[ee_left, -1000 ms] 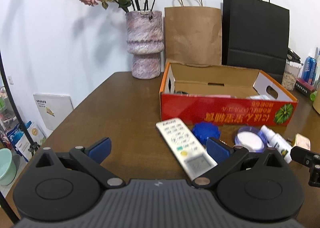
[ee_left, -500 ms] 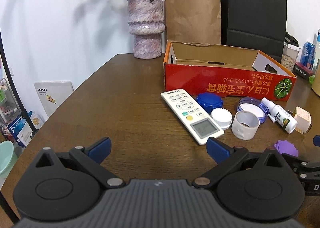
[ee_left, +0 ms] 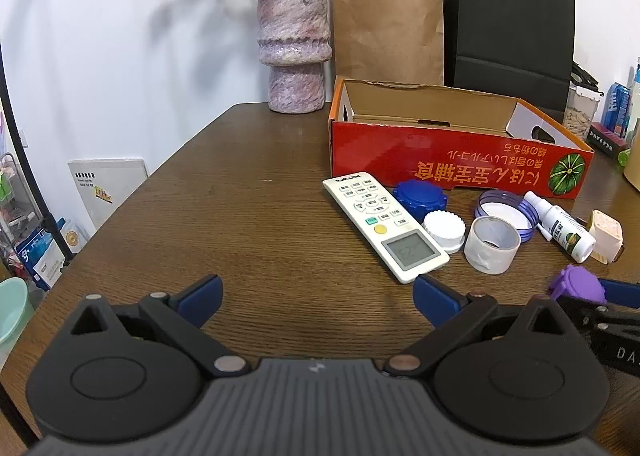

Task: Organize rigid objects
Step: 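Grasp purple gear-shaped cap with right gripper, then lift purple cap with right gripper while left gripper reaches toward clear tape roll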

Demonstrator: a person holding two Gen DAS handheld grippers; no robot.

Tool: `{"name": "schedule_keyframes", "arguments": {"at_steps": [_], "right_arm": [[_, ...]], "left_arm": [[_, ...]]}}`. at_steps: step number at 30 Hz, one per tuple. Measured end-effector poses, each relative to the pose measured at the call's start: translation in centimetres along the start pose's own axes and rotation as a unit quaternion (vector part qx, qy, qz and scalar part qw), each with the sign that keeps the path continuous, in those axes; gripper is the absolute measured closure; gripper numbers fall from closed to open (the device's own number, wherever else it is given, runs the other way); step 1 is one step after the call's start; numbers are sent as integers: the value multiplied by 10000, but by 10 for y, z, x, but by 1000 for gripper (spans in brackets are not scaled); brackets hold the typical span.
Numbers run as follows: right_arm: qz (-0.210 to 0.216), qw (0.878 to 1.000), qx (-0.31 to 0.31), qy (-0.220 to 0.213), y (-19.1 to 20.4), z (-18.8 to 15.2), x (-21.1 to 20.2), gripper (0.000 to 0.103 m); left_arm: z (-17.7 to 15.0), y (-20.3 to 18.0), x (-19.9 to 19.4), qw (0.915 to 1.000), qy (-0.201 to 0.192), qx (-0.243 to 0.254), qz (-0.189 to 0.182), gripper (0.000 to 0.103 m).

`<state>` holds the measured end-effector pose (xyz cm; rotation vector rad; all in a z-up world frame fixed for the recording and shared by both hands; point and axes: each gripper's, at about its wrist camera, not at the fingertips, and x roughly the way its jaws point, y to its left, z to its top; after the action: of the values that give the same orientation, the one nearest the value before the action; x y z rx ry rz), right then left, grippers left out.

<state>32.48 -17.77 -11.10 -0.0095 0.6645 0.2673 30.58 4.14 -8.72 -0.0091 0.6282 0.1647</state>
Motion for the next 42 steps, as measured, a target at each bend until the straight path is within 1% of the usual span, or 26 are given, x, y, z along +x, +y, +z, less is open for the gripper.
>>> {"name": "schedule_keyframes", "arguments": {"at_steps": [11,19,27,34,42], "right_arm": [[-134,9984,181,-519,-11,8,-10,52],[-141,9965,223,-799,-20,12,-16,52],[-143,9951,149,-967,-30,15,-21,52],[-172,9943,109,-1051,-43,16,-25,52],[-176,9936,56,-1117,-54,18,-25,52]], "left_arm": [[0,-4,2,10000,25,40,2,0],[1,-26,2,9997,-27,185,-133,0],[3,-55,5,9988,-54,329,-357,0],[6,-80,13,9981,-80,479,-371,0],[9,-99,21,9981,-130,493,-333,0]]}}
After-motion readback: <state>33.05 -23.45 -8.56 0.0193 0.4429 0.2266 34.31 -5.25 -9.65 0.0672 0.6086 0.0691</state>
